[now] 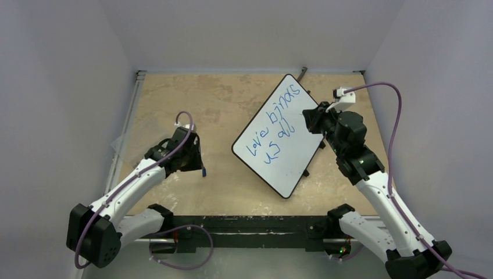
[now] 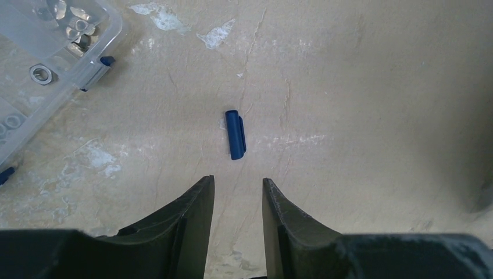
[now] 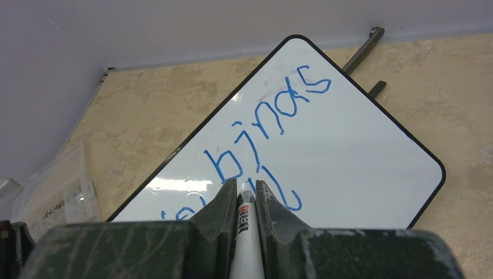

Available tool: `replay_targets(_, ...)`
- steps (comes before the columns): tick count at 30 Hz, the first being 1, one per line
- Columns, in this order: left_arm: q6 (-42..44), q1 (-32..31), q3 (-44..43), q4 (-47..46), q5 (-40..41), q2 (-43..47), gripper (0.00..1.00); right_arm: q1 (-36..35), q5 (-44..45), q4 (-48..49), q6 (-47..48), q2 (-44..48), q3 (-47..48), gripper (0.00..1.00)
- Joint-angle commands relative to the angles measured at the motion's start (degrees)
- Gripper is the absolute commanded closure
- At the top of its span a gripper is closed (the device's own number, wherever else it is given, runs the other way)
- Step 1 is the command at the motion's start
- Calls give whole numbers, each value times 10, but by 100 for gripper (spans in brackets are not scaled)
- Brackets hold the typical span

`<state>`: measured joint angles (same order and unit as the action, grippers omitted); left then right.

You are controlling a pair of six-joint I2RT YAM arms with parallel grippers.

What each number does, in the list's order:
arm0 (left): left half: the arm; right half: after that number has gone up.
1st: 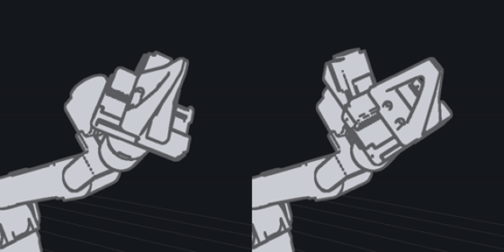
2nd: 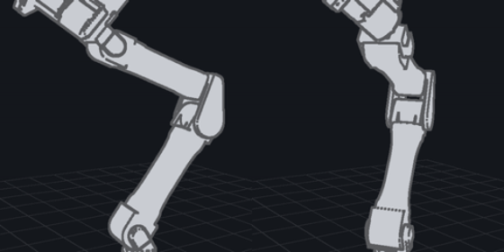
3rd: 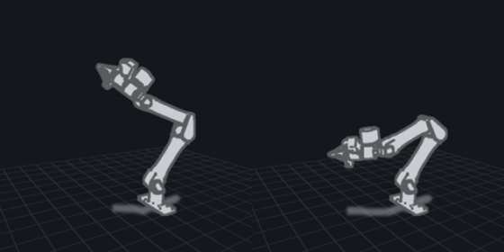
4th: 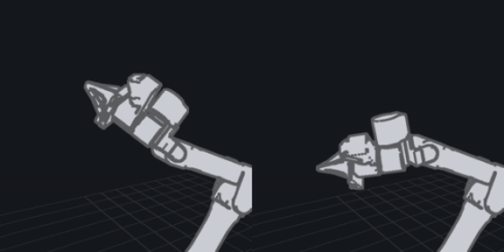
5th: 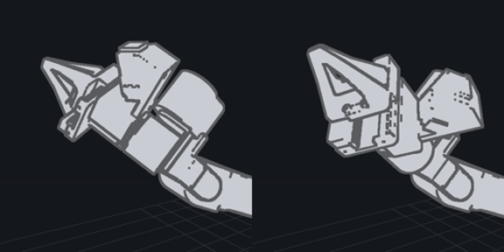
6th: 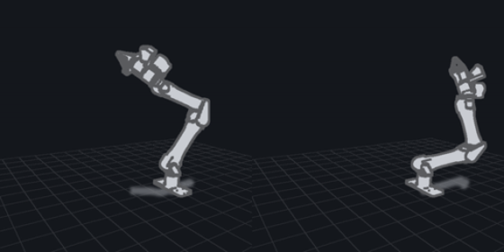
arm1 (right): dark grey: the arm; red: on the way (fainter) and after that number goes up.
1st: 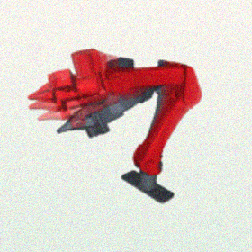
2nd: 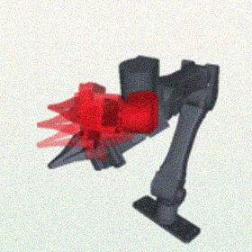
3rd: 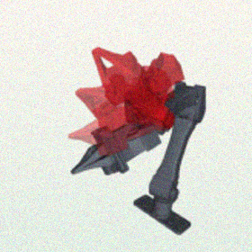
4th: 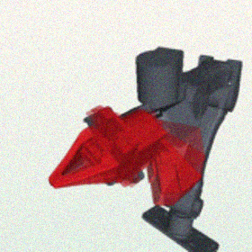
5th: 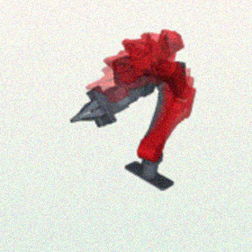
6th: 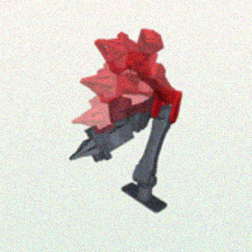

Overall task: Write a sentence on the whiteboard
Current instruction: Close the whiteboard marker at the center of the board.

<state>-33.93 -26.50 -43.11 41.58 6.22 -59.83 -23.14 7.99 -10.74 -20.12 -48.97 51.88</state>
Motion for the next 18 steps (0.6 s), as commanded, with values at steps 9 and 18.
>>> replay_targets(9, -26, 12, 49, -116, -4, -58, 70, -1, -1, -10, -2, 1, 31, 100)
replay_targets(18, -46, 12, 55, -114, 1, -79, 71, -1, -3, 5, -2, -11, 27, 100)
